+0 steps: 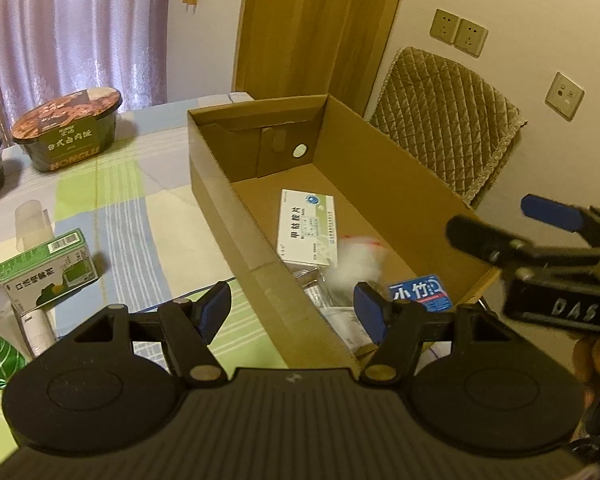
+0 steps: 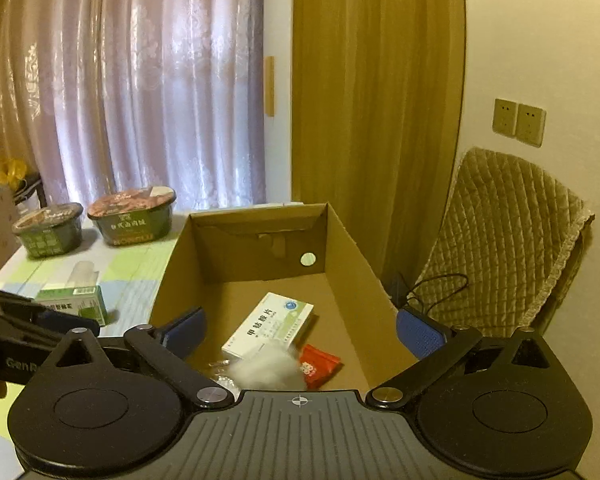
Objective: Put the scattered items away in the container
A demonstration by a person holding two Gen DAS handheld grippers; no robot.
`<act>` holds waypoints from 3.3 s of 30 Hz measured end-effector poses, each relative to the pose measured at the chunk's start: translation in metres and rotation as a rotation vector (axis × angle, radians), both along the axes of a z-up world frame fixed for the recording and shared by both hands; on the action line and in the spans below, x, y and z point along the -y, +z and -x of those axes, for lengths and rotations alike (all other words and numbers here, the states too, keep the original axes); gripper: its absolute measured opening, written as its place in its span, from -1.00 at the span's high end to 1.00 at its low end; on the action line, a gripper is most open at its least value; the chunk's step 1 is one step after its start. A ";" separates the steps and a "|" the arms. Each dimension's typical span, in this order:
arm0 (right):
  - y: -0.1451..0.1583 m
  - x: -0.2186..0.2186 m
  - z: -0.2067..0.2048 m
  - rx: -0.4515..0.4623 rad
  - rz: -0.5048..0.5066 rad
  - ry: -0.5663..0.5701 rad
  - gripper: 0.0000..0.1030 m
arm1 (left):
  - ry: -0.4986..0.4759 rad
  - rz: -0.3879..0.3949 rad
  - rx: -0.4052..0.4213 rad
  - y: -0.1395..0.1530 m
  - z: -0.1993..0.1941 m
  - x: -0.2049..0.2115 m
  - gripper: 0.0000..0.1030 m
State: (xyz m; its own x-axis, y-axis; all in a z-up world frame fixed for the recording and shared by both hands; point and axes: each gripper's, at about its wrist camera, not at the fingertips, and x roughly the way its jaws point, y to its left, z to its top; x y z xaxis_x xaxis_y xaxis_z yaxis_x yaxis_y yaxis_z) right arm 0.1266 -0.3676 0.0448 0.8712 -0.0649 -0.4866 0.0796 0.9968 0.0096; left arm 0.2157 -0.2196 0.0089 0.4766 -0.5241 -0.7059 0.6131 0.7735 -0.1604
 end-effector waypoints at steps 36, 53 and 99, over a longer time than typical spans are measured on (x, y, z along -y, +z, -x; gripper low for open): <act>-0.001 -0.007 0.009 -0.022 -0.016 -0.026 -1.00 | 0.044 -0.043 -0.006 -0.010 -0.005 -0.036 -0.26; -0.002 -0.106 0.019 0.002 -0.057 0.242 -1.00 | 0.278 -0.072 0.001 -0.012 -0.022 -0.155 -0.32; -0.115 -0.214 -0.141 -0.389 -0.013 0.521 -1.00 | 0.425 -0.254 -0.098 -0.091 -0.141 -0.198 -0.35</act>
